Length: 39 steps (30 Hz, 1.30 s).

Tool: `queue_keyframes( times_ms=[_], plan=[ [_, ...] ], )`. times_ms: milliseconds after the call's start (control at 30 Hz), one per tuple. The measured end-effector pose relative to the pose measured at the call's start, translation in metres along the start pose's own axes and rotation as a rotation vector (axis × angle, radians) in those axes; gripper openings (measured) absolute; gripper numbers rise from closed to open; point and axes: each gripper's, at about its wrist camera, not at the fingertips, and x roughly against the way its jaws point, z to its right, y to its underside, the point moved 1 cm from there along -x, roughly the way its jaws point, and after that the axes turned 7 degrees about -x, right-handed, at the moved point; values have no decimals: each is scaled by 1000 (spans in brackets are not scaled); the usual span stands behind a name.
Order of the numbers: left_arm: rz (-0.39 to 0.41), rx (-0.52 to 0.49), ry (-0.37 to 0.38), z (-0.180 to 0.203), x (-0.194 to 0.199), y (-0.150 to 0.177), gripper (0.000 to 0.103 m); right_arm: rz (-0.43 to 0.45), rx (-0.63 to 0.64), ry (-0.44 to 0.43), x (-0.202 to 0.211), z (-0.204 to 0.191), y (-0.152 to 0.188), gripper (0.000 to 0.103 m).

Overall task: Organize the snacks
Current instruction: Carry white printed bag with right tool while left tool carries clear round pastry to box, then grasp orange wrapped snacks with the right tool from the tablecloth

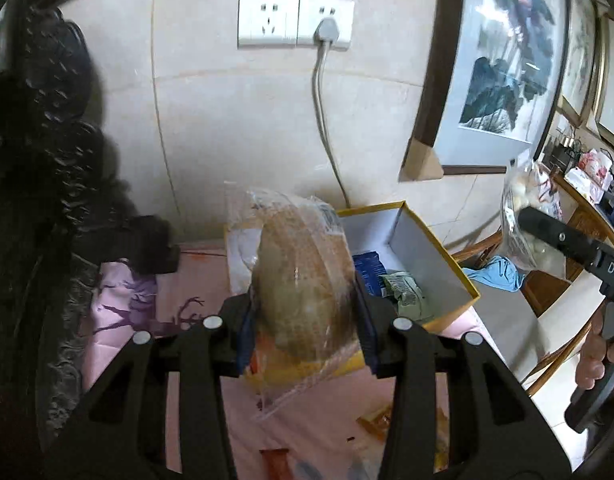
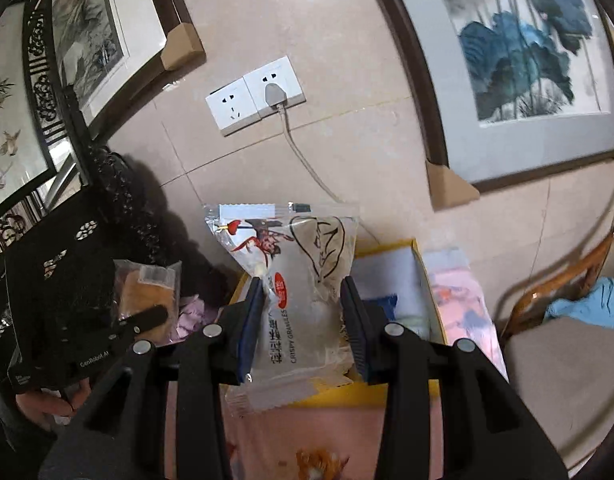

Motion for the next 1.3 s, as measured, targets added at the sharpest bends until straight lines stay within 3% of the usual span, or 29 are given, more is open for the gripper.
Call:
queue_keyframes(
  times_ms=[200, 267, 300, 333, 367, 400, 467, 600, 800, 967, 1100, 1233, 1300],
  plan=[
    [-26, -55, 5, 1, -36, -12, 42, -60, 36, 17, -47, 9, -14, 39],
    [8, -49, -83, 0, -44, -17, 43, -95, 65, 38, -64, 12, -12, 41],
    [22, -45, -139, 2, -48, -19, 48, -103, 84, 64, -70, 12, -11, 53],
    [33, -44, -201, 3, -49, -19, 62, -79, 112, 138, -73, 9, -10, 86],
    [45, -40, -272, 4, -50, -20, 101, -39, 139, 186, -73, 5, -8, 99],
    [70, -38, -330, 6, -48, -19, 101, -4, 144, 190, -68, 3, -7, 102],
    [89, -59, -315, 11, -43, -13, 101, 8, 142, 146, -59, 1, -4, 102],
    [42, -95, -308, 17, -36, 3, 101, -51, 157, 130, -43, 0, 9, 102],
    [-59, -83, -322, 18, -18, 65, 101, -169, 142, 165, -28, 11, 57, 102],
    [-199, 16, -310, 8, -14, 130, 101, -411, 155, 214, -53, 23, 139, 102],
    [-309, 139, -297, 5, -17, 176, 101, -489, 187, 249, -83, 20, 177, 102],
    [-357, 127, -302, 8, -21, 197, 101, -555, 166, 232, -108, 14, 200, 102],
    [-364, 114, -299, 9, -21, 201, 101, -568, 185, 276, -117, 14, 207, 102]
  ],
)
